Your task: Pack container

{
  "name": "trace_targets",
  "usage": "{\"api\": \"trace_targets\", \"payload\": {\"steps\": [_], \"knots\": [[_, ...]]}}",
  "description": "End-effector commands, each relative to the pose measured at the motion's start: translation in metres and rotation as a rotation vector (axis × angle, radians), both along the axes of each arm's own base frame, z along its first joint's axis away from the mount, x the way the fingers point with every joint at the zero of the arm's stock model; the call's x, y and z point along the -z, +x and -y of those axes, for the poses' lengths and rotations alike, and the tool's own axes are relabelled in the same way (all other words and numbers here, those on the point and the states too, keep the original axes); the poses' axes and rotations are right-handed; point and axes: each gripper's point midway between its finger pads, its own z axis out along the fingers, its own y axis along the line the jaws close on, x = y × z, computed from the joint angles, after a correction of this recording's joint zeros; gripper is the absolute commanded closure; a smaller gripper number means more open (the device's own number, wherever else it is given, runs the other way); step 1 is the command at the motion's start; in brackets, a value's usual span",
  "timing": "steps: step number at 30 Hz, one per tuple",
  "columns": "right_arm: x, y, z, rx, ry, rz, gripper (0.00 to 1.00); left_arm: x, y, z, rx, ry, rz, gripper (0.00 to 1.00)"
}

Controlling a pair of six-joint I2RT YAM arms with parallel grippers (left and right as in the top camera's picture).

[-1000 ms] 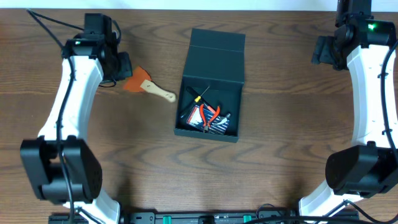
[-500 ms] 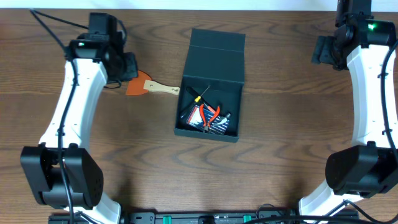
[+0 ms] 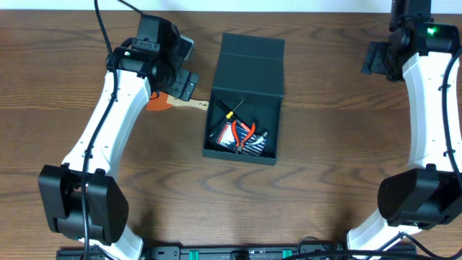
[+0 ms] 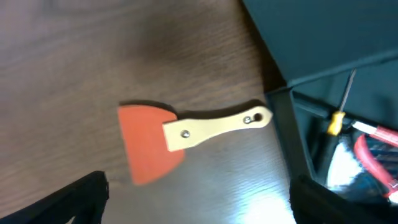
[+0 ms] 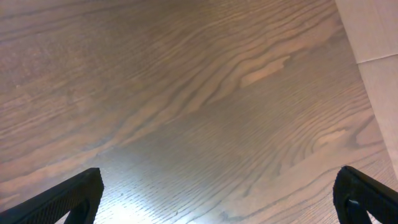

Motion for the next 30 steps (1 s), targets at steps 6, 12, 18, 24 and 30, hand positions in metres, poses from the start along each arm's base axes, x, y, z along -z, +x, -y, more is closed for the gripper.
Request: {"api": "trace_targets", "payload": {"steps": [6, 12, 18, 24, 30], "knots": [[-0.007, 0.0, 0.003, 0.013, -0.011, 0.02, 0.01, 0.065, -0.003, -0.003, 0.167, 0.099, -0.136, 0.01], [-0.007, 0.0, 0.003, 0.013, -0.011, 0.02, 0.01, 0.108, -0.01, 0.002, 0.233, 0.1, -0.238, 0.02], [-0.007, 0.0, 0.003, 0.013, -0.011, 0.02, 0.01, 0.123, -0.013, 0.003, 0.491, 0.175, -0.233, 0.02], [-0.007, 0.0, 0.003, 0.014, -0.011, 0.02, 0.01, 0.122, -0.011, 0.002, 0.677, 0.232, -0.192, 0.02], [-0.007, 0.0, 0.003, 0.013, -0.011, 0.02, 0.01, 0.121, -0.01, 0.006, 0.811, 0.27, -0.159, 0.04]]}}
